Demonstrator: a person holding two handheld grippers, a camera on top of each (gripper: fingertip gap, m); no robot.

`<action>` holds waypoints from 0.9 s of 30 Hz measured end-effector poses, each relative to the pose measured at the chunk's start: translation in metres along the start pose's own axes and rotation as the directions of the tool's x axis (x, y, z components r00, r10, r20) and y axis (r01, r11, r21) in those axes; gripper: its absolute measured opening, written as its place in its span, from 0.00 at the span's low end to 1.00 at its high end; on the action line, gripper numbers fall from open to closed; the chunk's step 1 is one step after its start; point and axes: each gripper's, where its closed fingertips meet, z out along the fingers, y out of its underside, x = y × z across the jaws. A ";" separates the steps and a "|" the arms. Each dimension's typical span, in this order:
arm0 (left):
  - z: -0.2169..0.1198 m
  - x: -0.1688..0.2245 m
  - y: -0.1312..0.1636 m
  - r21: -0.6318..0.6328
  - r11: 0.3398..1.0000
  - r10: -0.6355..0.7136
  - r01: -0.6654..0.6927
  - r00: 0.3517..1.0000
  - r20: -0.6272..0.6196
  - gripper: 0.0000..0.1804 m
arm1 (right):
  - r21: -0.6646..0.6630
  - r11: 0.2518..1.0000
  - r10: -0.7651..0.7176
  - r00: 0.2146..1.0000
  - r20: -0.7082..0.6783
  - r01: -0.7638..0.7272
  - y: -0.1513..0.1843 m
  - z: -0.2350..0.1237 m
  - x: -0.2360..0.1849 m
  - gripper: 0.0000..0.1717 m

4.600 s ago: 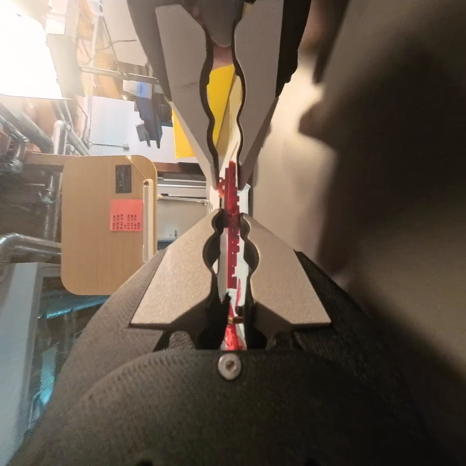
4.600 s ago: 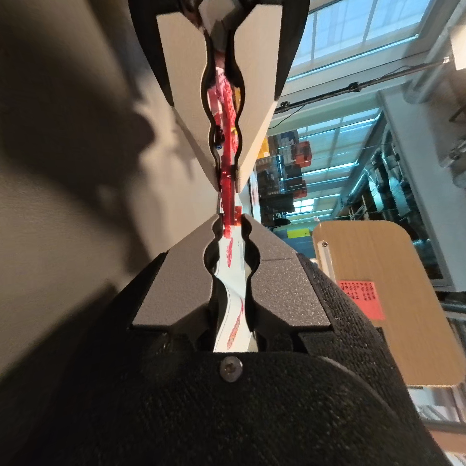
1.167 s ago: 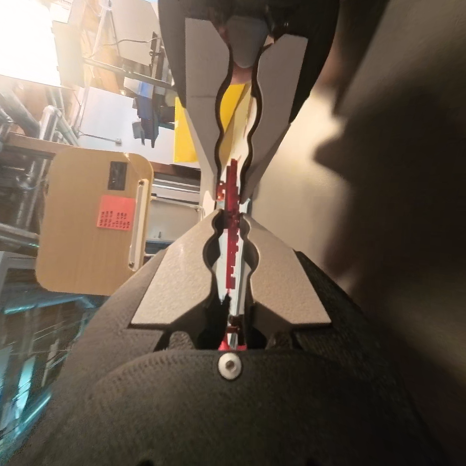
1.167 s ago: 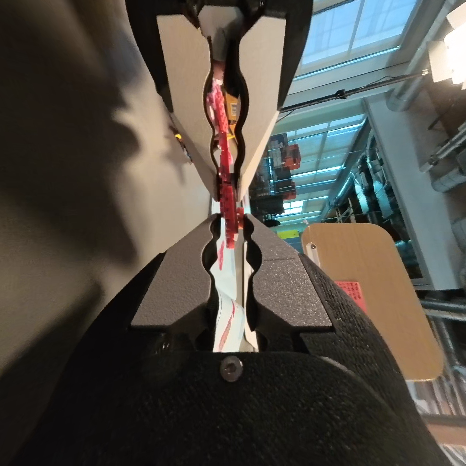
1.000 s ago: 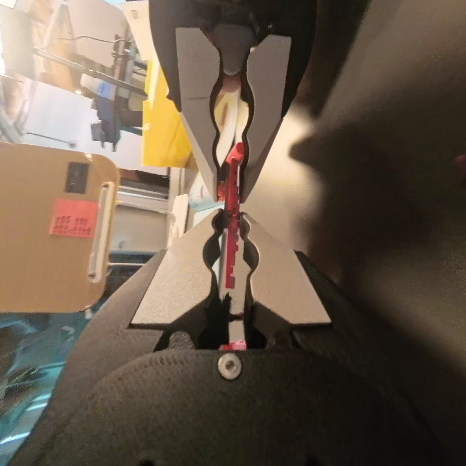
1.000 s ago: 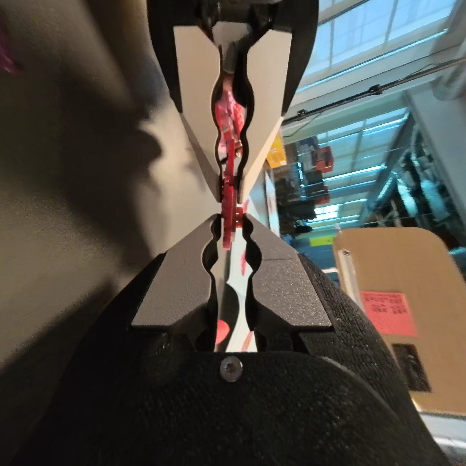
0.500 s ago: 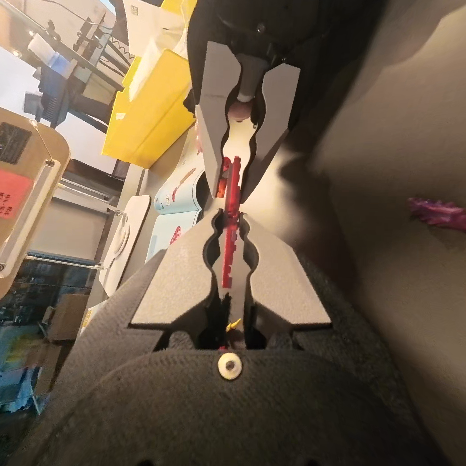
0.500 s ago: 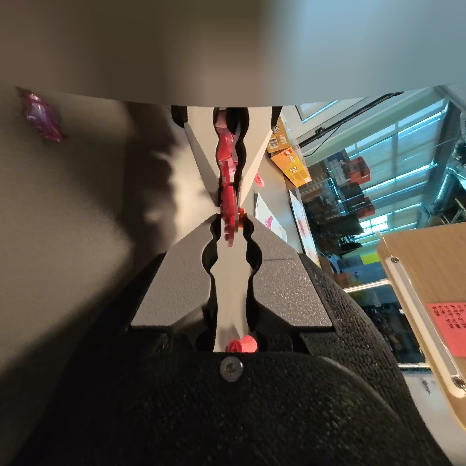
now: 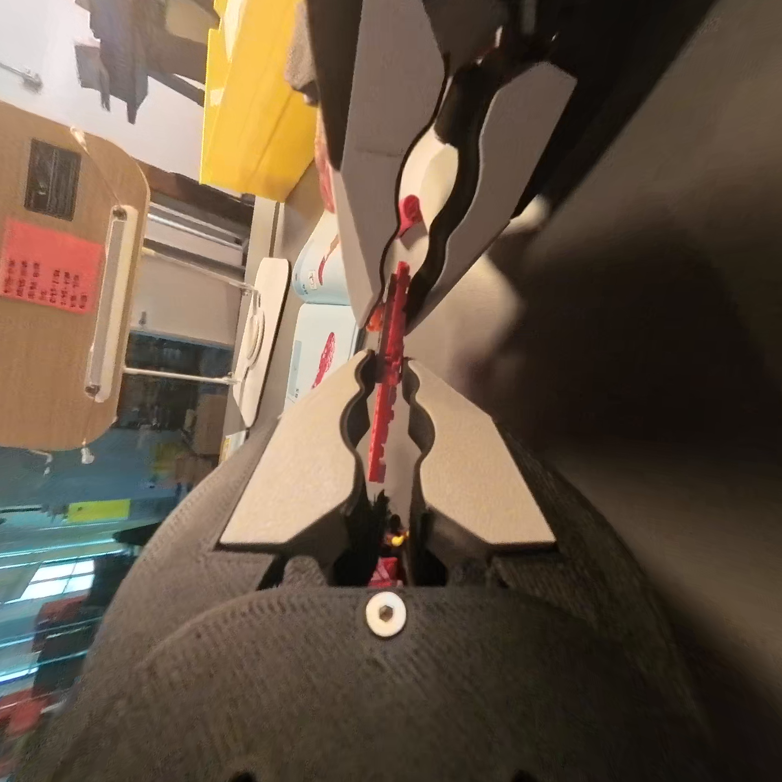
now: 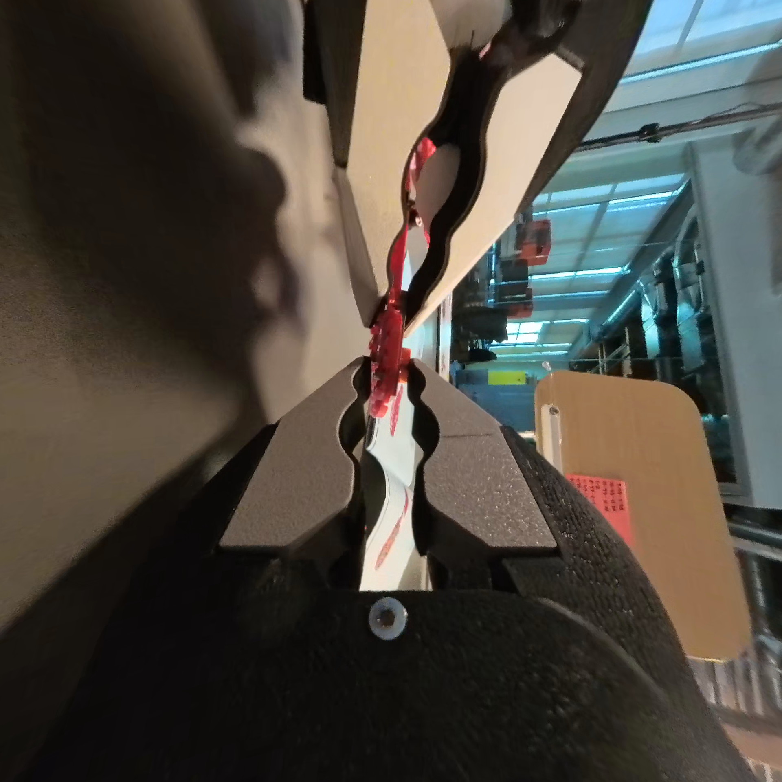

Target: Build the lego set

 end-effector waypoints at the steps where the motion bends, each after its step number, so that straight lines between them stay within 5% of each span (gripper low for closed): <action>1: 0.000 0.000 0.000 -0.014 1.000 0.017 -0.017 1.000 0.011 0.06 | -0.014 1.000 0.000 1.000 0.004 0.001 0.001 0.000 0.000 0.08; 21: -0.002 -0.011 -0.004 -0.160 0.929 0.359 -0.333 0.917 0.174 0.05 | -0.102 0.995 0.005 0.999 -0.040 -0.009 0.008 0.001 0.010 0.06; 27: -0.010 -0.016 -0.012 0.047 0.982 0.173 -0.183 0.971 0.165 0.12 | 0.001 0.970 0.245 0.970 0.003 -0.245 0.003 -0.001 0.013 0.06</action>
